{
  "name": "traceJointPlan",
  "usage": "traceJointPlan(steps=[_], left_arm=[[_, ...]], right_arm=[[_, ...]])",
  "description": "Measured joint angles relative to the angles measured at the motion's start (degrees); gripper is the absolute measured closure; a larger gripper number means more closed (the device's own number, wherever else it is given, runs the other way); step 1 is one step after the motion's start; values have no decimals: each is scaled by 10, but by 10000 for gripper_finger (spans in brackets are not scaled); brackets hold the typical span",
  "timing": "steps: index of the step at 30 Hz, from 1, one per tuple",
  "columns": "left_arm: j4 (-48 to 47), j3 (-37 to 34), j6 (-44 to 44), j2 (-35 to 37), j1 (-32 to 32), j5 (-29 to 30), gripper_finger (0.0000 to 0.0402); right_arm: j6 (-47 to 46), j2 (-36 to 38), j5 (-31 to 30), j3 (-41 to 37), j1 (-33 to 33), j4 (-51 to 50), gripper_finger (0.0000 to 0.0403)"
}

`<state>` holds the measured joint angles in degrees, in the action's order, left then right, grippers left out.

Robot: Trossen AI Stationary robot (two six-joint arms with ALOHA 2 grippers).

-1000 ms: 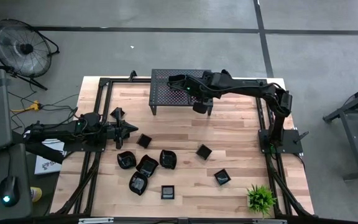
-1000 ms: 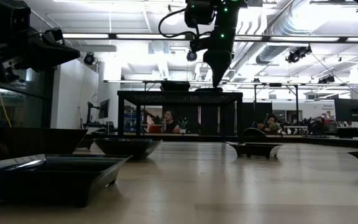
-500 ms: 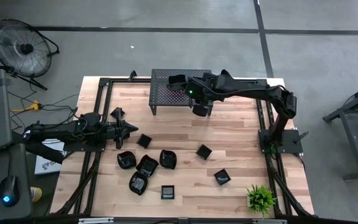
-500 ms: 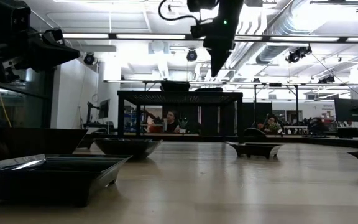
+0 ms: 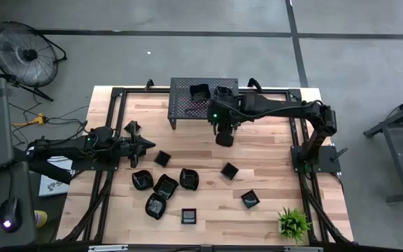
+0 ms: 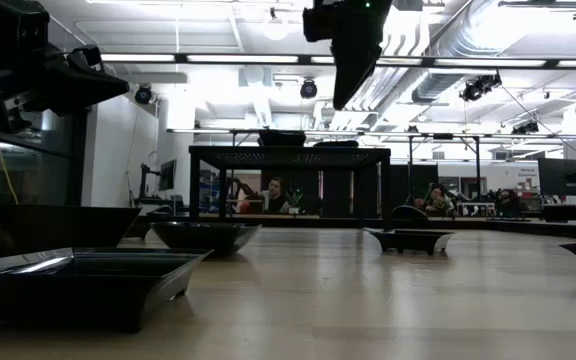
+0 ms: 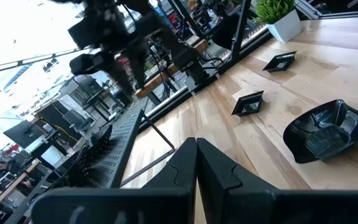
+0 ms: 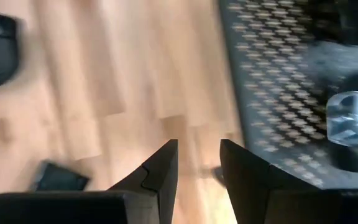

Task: Pick & Place Mini shaped plates
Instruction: Stack the leaf-shaped plate on top of the leaf-shaped plate on the shelf

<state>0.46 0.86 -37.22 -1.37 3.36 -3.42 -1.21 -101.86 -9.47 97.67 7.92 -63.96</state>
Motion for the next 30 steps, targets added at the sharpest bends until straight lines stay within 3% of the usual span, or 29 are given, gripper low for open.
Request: traceJointPlan(steps=[13, 22, 30], left_arm=[[0, 0, 0, 0, 0, 0, 399], [0, 0, 0, 0, 0, 0, 399], [0, 0, 0, 0, 0, 0, 399]], right_arm=[[-15, 0, 94, 0, -104, 2, 288], [-10, -2, 84, -1, -208, 38, 288], [-44, -5, 77, -74, -265, 183, 288]])
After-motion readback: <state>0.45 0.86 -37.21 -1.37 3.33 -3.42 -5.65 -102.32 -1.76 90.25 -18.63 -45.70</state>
